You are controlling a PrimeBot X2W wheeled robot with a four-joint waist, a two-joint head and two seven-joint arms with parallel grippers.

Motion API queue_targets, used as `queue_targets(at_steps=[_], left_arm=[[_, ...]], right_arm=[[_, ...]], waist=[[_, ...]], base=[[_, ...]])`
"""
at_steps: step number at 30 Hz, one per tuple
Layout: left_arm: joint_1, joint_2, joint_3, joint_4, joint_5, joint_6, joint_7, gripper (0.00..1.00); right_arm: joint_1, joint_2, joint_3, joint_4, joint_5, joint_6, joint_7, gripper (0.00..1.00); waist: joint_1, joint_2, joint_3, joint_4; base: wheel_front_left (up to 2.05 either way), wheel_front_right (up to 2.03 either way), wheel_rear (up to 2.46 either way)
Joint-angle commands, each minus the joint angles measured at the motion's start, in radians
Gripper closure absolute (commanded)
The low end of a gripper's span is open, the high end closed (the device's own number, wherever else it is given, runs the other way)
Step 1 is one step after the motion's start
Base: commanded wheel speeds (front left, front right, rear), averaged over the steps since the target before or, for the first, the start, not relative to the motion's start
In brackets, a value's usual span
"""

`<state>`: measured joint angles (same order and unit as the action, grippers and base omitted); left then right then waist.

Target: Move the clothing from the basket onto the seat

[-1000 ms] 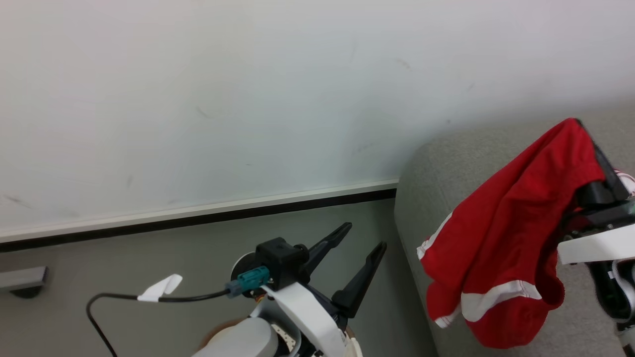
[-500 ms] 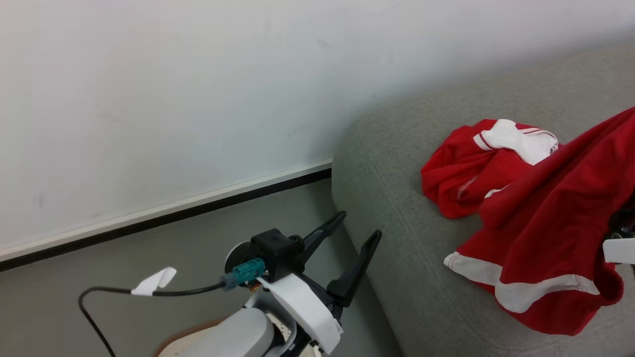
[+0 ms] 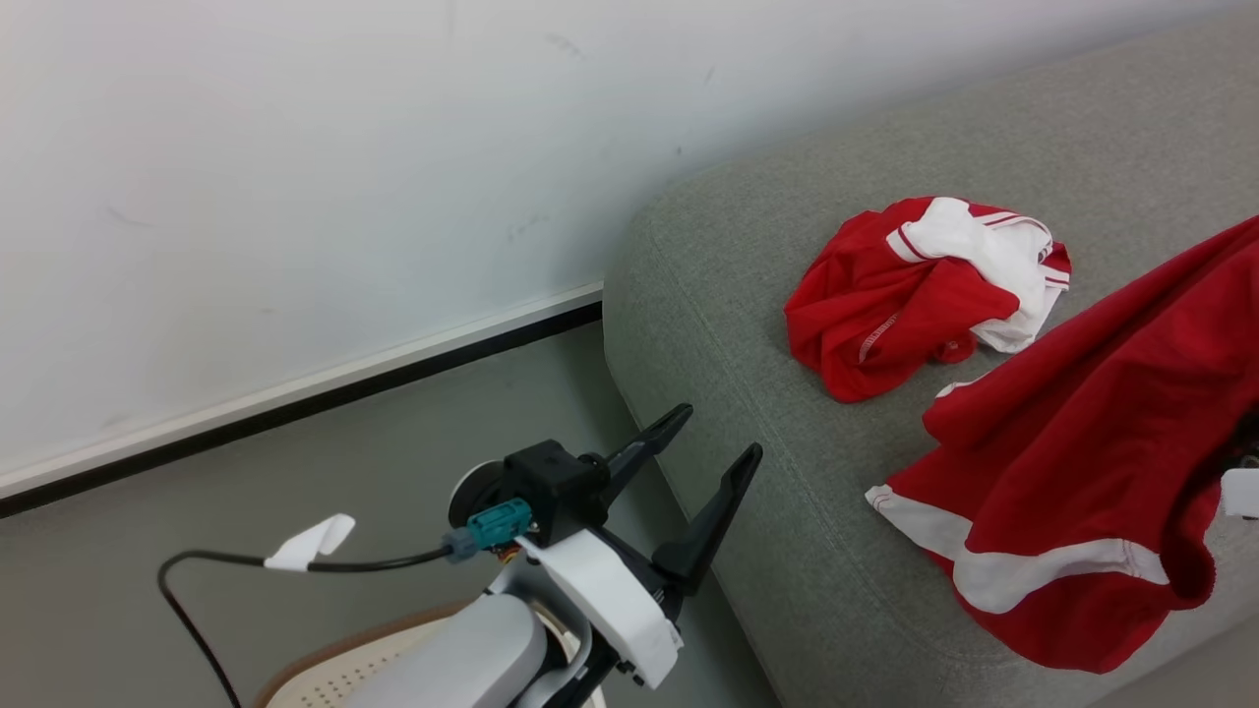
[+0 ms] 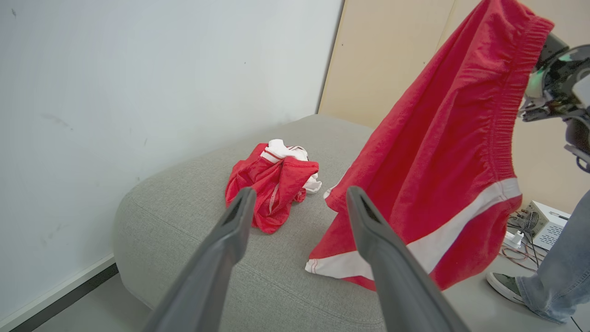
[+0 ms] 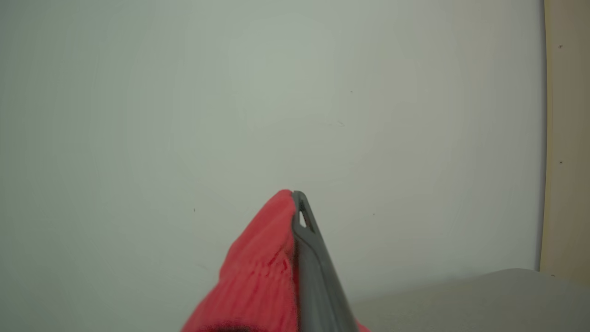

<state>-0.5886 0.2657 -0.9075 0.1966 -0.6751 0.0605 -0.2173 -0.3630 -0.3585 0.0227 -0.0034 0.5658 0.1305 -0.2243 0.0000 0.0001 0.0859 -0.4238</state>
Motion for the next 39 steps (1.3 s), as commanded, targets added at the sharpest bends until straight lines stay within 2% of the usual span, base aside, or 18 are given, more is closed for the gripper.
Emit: queue_targets(at_steps=[1, 8, 17, 22, 27, 28, 33, 39], left_arm=[[-0.014, 0.002, -0.001, 0.003, 0.018, -0.006, 0.001, 0.0], [-0.067, 0.026, -0.005, -0.026, 0.038, -0.005, 0.03, 0.0], [-0.172, 0.064, 0.0, -0.089, 0.082, -0.01, 0.09, 0.0], [-0.228, 0.074, 0.002, -0.118, 0.098, -0.015, 0.11, 0.0], [-0.259, 0.079, 0.007, -0.122, 0.11, -0.016, 0.11, 0.0], [-0.259, 0.079, 0.007, -0.122, 0.11, -0.016, 0.11, 0.0], [-0.28, 0.07, 0.007, -0.114, 0.12, -0.02, 0.095, 0.0], [-0.29, 0.065, 0.01, -0.091, 0.114, -0.024, 0.076, 0.0]], right_arm=[[-0.019, -0.016, -0.006, 0.003, 0.017, 0.001, 0.004, 1.0], [-0.145, -0.102, 0.0, 0.061, 0.078, 0.001, 0.015, 1.0], [-0.402, -0.223, 0.022, 0.198, 0.169, 0.001, 0.024, 1.0], [-0.56, -0.297, 0.004, 0.318, 0.195, 0.001, 0.013, 1.0], [-0.67, -0.322, 0.036, 0.478, 0.168, 0.001, 0.026, 1.0], [-0.67, -0.322, 0.036, 0.478, 0.168, 0.001, 0.026, 1.0], [-0.729, -0.322, 0.11, 0.633, 0.14, 0.001, 0.085, 1.0], [-0.782, -0.346, 0.253, 0.789, 0.088, 0.0, 0.278, 1.0]], waist=[[0.0, -0.0001, 0.016, 0.009], [0.0, -0.0001, 0.126, 0.055], [0.0, -0.0001, 0.345, 0.137], [0.0, -0.0001, 0.459, 0.183], [0.0, -0.0001, 0.541, 0.221], [0.0, -0.0001, 0.541, 0.221], [0.0, -0.0001, 0.588, 0.253], [0.0, -0.0001, 0.6, 0.269]], base=[[0.0, 0.0, 0.0], [0.0, 0.0, 0.0], [0.0, 0.0, 0.0], [0.0, 0.0, 0.0], [0.0, 0.0, 0.0], [0.0, 0.0, 0.0], [0.0, 0.0, 0.0], [0.0, 0.0, 0.0]])
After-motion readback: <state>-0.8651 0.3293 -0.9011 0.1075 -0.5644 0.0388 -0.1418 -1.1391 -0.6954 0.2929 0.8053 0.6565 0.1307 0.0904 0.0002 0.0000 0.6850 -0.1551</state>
